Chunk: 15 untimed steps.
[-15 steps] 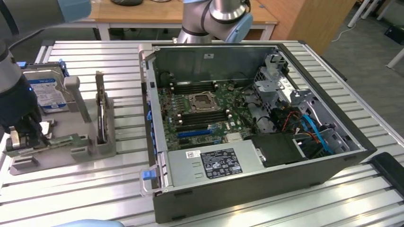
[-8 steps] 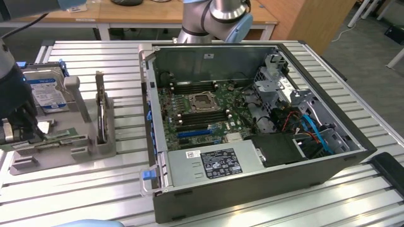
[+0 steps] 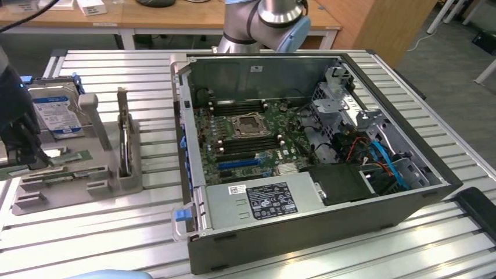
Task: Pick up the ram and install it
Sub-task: 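Pick up the ram and move it above insertion slot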
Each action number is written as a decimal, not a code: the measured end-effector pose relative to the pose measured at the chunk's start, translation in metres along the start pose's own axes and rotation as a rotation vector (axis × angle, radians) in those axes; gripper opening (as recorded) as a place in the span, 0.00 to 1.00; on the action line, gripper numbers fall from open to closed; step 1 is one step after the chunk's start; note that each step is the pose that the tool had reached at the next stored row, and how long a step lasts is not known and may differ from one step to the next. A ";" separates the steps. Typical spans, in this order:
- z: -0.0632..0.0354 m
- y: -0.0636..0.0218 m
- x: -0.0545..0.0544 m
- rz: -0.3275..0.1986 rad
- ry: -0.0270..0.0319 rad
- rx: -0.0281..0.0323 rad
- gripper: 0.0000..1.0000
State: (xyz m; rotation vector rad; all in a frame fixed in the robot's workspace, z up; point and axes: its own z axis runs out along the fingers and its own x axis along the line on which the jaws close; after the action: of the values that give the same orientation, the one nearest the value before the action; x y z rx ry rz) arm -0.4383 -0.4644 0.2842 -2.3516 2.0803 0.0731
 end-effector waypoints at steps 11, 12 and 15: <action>-0.0335 0.0010 -0.001 0.020 -0.0006 0.0007 0.13; -0.0348 0.0010 -0.001 0.032 -0.0009 0.0011 0.13; -0.0370 0.0011 -0.001 0.073 -0.0022 0.0027 0.13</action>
State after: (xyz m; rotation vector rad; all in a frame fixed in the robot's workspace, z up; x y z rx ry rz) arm -0.4383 -0.4644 0.3212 -2.2722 2.1641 0.0728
